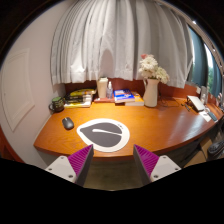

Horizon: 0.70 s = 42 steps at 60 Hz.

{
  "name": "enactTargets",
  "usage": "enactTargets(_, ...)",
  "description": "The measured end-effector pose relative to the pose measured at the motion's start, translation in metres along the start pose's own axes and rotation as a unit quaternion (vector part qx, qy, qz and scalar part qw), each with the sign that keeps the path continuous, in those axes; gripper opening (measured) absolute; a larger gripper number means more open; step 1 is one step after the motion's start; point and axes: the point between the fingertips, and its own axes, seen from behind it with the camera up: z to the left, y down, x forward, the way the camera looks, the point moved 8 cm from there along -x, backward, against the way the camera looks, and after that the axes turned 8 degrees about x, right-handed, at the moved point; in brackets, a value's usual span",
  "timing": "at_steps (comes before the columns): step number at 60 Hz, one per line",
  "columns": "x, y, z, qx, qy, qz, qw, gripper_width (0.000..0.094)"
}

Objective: Arrange mouse

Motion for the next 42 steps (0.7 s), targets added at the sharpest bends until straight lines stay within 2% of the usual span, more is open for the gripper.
enactTargets(7, 0.028, 0.047, 0.043, -0.005, -0.024, 0.047, 0.999, 0.0794)
enactTargets(17, 0.071, 0.077, 0.109, -0.019, -0.059, 0.093, 0.994, 0.0797)
enactTargets(32, 0.155, 0.063, 0.191, -0.034, -0.078, 0.117, 0.989, 0.0801)
enactTargets(42, 0.212, 0.039, 0.224, -0.044, -0.065, 0.123, 0.989, 0.0805)
